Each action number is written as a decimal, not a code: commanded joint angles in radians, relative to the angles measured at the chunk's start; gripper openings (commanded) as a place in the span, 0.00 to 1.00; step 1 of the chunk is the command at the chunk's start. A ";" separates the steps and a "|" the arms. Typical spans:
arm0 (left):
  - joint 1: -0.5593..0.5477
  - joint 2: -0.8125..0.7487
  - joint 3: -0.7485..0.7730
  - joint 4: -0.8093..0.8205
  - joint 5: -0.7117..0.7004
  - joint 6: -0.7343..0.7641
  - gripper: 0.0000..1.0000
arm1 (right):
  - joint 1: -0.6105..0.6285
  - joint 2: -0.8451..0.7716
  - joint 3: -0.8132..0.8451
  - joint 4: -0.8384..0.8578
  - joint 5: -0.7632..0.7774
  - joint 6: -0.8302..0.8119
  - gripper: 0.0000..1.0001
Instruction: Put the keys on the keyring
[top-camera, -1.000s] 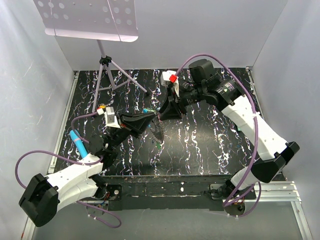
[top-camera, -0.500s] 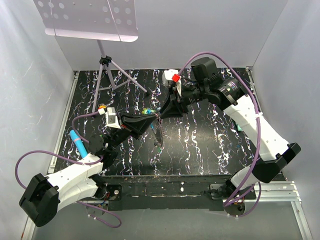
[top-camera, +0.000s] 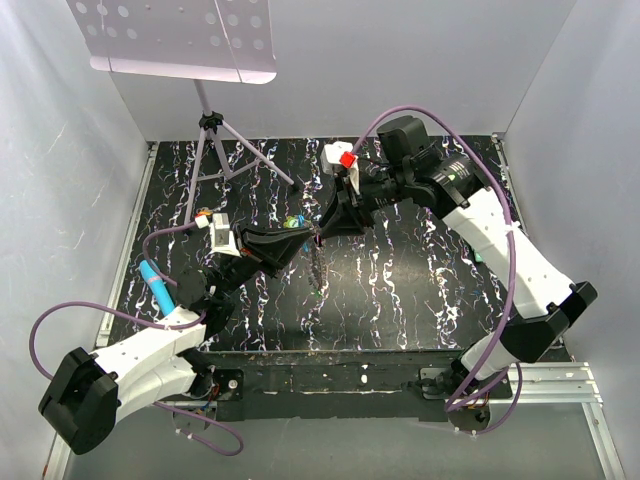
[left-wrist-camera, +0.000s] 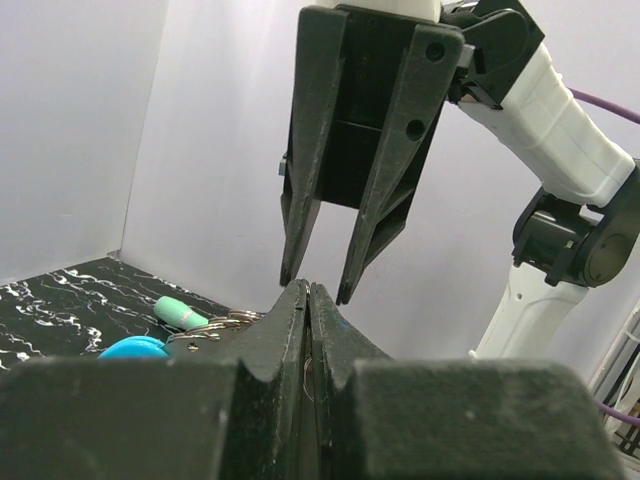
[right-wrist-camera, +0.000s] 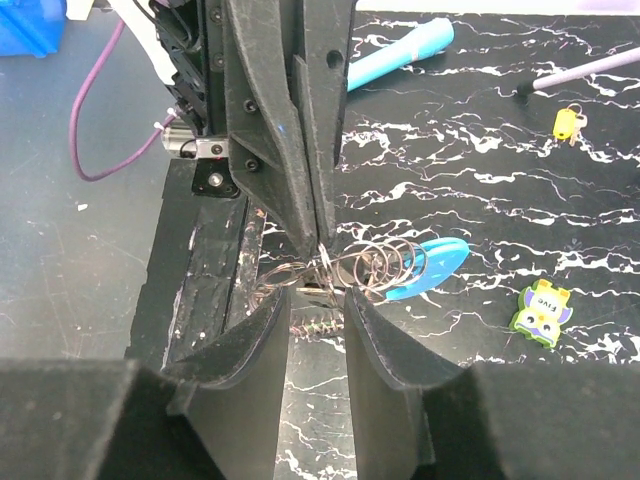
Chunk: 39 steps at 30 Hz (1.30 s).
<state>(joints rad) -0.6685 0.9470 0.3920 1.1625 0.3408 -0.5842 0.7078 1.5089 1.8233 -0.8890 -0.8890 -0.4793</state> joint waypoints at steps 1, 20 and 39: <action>0.007 -0.017 0.039 0.068 0.001 -0.012 0.00 | -0.002 0.020 0.024 -0.008 -0.004 -0.018 0.36; 0.014 -0.022 0.031 0.094 -0.017 -0.011 0.00 | -0.002 0.007 -0.032 -0.027 -0.054 -0.044 0.01; 0.021 -0.005 0.022 0.106 0.012 -0.042 0.00 | -0.010 -0.007 -0.018 -0.008 -0.099 0.001 0.46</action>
<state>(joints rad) -0.6563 0.9485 0.3920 1.2083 0.3504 -0.6109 0.7074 1.5368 1.7691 -0.9043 -0.9520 -0.4793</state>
